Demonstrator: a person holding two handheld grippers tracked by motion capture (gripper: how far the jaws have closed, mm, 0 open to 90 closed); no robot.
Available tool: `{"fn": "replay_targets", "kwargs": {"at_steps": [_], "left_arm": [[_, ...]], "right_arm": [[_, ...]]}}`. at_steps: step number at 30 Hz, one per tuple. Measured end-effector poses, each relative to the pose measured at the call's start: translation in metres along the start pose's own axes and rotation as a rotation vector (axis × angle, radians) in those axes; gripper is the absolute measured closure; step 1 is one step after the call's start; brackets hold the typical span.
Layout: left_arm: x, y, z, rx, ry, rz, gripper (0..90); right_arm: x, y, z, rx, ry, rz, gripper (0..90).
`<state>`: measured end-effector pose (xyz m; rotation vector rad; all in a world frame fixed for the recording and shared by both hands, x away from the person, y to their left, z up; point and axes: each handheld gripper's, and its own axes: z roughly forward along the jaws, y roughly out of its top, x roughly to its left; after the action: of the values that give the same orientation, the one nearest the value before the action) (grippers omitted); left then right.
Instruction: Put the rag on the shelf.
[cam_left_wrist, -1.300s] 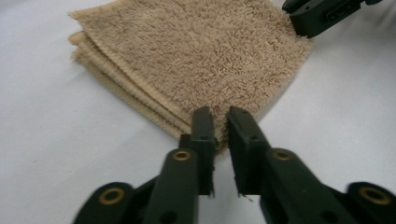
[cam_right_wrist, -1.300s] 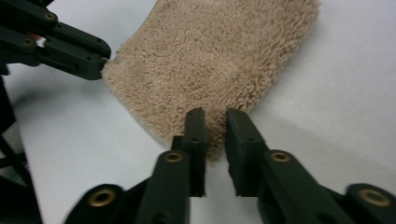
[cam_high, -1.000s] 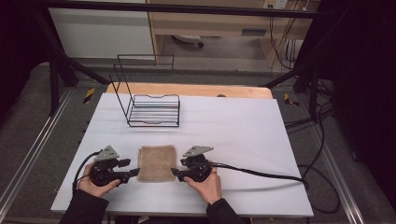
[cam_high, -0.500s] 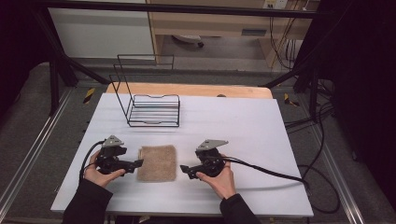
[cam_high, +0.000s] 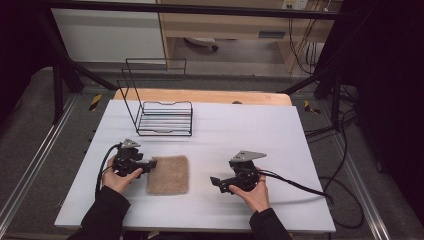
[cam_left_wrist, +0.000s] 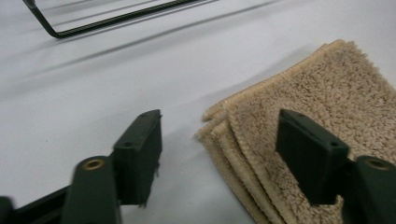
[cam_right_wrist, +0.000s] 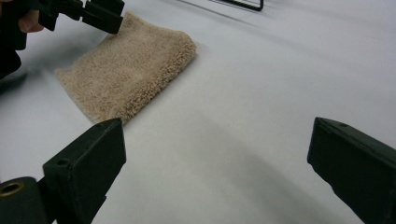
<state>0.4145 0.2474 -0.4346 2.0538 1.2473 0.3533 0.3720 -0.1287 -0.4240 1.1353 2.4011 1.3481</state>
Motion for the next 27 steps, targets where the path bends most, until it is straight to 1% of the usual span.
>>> {"fn": "replay_targets", "kwargs": {"at_steps": [2,3,5,9,13,16,18,23,25,27], "left_arm": [[0.001,0.0,0.001,-0.004,0.006,-0.005,40.4],[0.001,0.0,0.002,-0.001,0.003,-0.008,43.1],[0.002,0.0,0.003,0.004,-0.011,-0.018,47.7],[0.001,-0.001,0.007,0.015,-0.024,-0.019,54.0],[0.0,-0.001,0.01,0.022,-0.03,-0.022,58.2],[0.0,-0.001,0.011,0.024,-0.026,-0.02,59.7],[0.0,-0.001,0.011,0.026,-0.034,-0.031,61.3],[0.0,-0.001,0.012,0.027,-0.032,-0.034,64.5],[0.0,-0.001,0.012,0.03,-0.048,-0.041,68.2],[0.0,-0.001,0.012,0.036,-0.073,-0.052,75.0]], "right_arm": [[-0.002,-0.003,-0.003,0.0,-0.007,0.002,4.4],[-0.004,-0.004,-0.004,0.001,-0.01,-0.004,4.1],[-0.007,-0.006,-0.006,0.005,-0.016,0.006,4.1],[-0.01,-0.008,-0.008,-0.001,-0.017,0.021,4.1],[-0.01,-0.009,-0.008,0.0,-0.014,0.018,4.0],[-0.01,-0.009,-0.007,0.003,-0.013,0.018,3.8],[-0.01,-0.009,-0.007,0.005,-0.012,0.016,3.7],[-0.009,-0.009,-0.006,0.012,-0.007,0.023,3.4],[-0.009,-0.01,-0.005,0.012,-0.005,0.025,3.4],[-0.009,-0.01,-0.005,0.007,-0.001,0.027,3.4]]}}
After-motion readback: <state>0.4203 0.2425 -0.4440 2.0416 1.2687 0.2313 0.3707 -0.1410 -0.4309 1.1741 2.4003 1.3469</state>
